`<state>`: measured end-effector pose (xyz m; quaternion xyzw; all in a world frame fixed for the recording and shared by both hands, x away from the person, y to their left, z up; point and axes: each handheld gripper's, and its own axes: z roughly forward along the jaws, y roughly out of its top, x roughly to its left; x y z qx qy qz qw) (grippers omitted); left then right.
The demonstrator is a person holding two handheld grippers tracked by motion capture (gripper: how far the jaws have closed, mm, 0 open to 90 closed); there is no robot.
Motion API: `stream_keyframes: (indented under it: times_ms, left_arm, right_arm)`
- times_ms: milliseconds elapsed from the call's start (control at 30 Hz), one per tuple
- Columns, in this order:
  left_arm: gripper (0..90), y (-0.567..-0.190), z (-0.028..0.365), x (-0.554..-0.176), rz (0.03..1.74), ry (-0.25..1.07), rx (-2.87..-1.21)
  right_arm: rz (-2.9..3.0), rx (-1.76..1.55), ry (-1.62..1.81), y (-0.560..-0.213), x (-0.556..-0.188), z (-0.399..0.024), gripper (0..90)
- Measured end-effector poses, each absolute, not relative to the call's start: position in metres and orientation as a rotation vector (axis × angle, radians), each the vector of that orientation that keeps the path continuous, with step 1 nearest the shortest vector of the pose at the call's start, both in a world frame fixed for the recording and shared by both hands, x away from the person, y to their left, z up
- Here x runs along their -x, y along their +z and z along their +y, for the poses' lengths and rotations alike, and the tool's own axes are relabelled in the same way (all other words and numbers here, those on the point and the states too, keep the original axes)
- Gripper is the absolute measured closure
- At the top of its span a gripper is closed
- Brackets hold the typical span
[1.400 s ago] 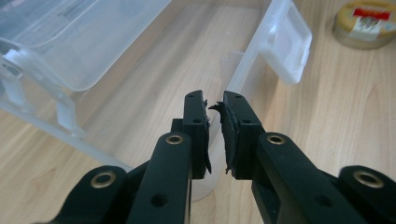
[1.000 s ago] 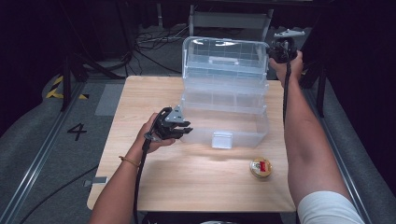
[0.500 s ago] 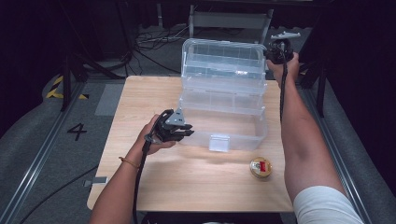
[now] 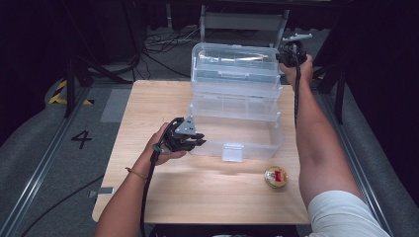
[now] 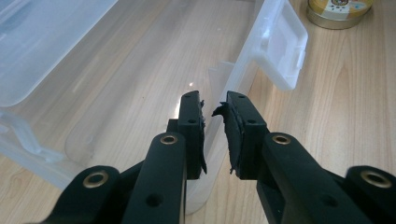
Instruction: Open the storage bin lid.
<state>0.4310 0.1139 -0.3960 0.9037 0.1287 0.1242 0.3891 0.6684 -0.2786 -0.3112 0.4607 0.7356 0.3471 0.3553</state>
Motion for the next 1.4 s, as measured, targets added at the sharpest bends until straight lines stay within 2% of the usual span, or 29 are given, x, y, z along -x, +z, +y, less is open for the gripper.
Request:
stream_keyframes:
  times_ms: [600,633,900,1400]
  left_arm:
    - [77.2,-0.397,0.115,-0.432,0.333,0.280,-2.295]
    - [77.1,-0.397,0.114,-0.432,0.352,0.327,-2.294]
    - [76.5,-0.398,0.114,-0.433,0.360,0.318,-2.285]
    - [76.7,-0.400,0.117,-0.433,0.362,0.305,-2.261]
  right_arm:
    - [1.849,-1.273,0.904,-0.320,-0.672,-0.278,82.7]
    - [1.850,-1.258,0.891,-0.319,-0.671,-0.278,82.2]
    - [1.884,-1.242,0.915,-0.317,-0.664,-0.278,78.6]
    - [1.902,-1.176,0.934,-0.304,-0.622,-0.275,74.5]
